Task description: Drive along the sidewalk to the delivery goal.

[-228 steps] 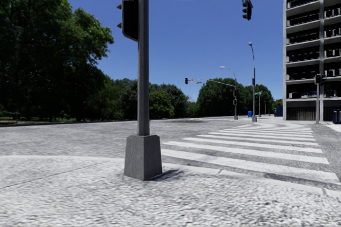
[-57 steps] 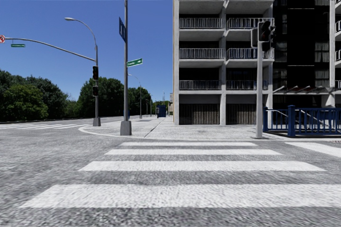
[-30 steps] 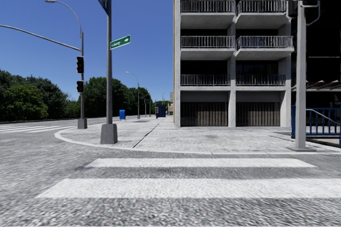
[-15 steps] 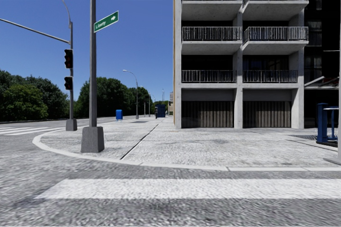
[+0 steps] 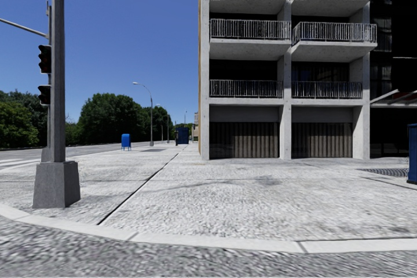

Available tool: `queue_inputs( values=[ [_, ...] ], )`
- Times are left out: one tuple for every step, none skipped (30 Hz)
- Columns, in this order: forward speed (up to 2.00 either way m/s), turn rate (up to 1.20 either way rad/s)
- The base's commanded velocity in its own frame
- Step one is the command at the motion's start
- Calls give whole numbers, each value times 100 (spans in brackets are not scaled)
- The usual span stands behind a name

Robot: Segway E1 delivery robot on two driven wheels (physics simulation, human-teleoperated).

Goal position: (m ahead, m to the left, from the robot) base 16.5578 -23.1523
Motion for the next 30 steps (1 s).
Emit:
queue_inputs(
  values=[
    [200, 0],
    [200, 0],
    [200, 0],
    [200, 0],
    [200, 0],
    [200, 0],
    [200, 0],
    [200, 0],
    [200, 0],
    [200, 0],
    [200, 0],
    [200, 0],
    [200, 0],
    [200, 0],
    [200, 0],
    [200, 0],
    [200, 0],
    [200, 0],
    [200, 0],
    [200, 0],
    [200, 0],
    [200, 0],
    [200, 0],
    [200, 0],
    [200, 0],
    [200, 0],
    [200, 0],
    [200, 0],
    [200, 0],
    [200, 0]
  ],
)
